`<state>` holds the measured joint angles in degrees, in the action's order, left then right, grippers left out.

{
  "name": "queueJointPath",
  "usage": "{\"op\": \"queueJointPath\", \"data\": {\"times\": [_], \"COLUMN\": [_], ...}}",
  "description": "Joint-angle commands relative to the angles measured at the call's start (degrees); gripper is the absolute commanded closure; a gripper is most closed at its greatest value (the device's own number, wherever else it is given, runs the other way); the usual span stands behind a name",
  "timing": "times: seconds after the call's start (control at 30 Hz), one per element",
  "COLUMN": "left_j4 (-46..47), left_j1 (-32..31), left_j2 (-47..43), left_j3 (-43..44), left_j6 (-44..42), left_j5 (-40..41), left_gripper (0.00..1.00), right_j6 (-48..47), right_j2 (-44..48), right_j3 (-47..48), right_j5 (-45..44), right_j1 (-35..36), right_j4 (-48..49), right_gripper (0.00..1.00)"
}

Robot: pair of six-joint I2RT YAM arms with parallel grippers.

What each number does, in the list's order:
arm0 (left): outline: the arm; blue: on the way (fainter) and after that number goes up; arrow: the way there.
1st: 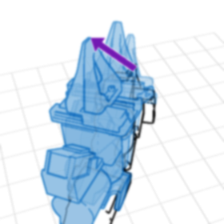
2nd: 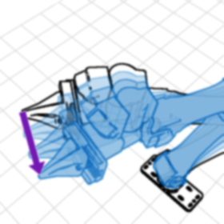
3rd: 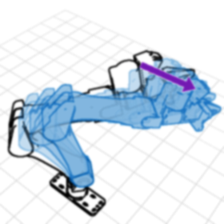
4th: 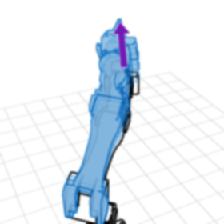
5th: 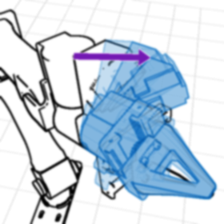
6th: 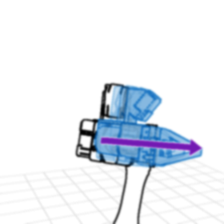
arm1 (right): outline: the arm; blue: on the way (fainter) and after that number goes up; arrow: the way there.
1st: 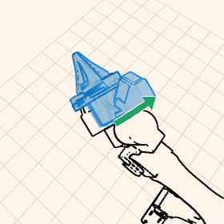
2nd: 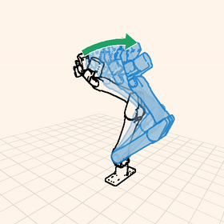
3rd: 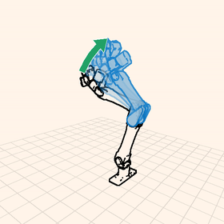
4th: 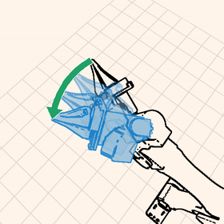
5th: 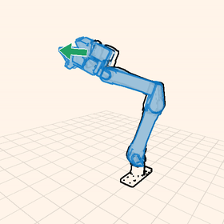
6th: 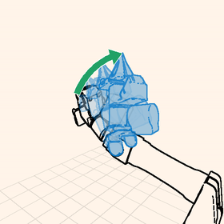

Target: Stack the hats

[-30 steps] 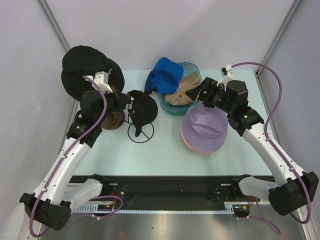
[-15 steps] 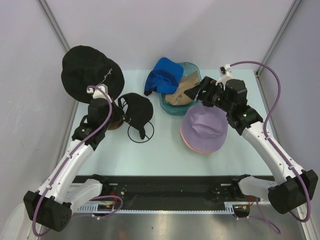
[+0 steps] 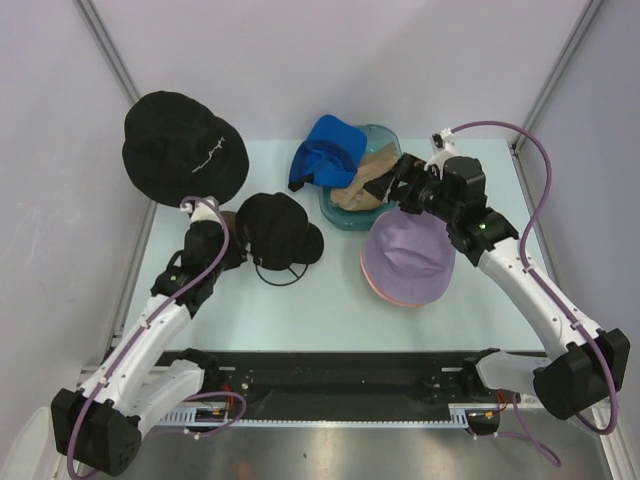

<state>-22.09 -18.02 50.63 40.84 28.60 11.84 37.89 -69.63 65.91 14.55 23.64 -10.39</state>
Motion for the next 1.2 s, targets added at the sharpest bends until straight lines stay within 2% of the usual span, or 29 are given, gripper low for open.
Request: {"op": "queueJointPath", "data": {"times": [0.0, 0.4, 0.57, 1.0, 1.17], "left_j4": [-1.38, 3.45, 6.00, 11.10, 12.07], "left_j1": [0.36, 0.36, 0.36, 1.23, 2.20], "left_j2": [-0.01, 3.42, 5.53, 9.48, 10.71], "left_j3": [-3.48, -9.37, -10.08, -10.69, -11.22], "left_j6": [1.37, 2.86, 3.57, 5.68, 6.20], "left_j5": [0.03, -1.38, -1.90, -2.78, -3.31], "left_gripper": [1.00, 1.00, 1.00, 1.00, 1.00], "right_j6": [-0.36, -1.06, -4.74, -13.28, -15.83], "right_j2": [-0.42, -0.69, -2.35, -13.86, -22.56], "right_j3": [2.65, 2.99, 5.89, 20.39, 25.04], "right_j5": [0.57, -0.13, -1.89, -22.80, -26.49], "right_j1": [0.53, 0.88, 1.32, 0.27, -0.08], "right_j4": [2.13, 1.69, -1.29, -17.28, -17.64], "right_gripper": [0.15, 0.15, 0.15, 0.15, 0.15]}}
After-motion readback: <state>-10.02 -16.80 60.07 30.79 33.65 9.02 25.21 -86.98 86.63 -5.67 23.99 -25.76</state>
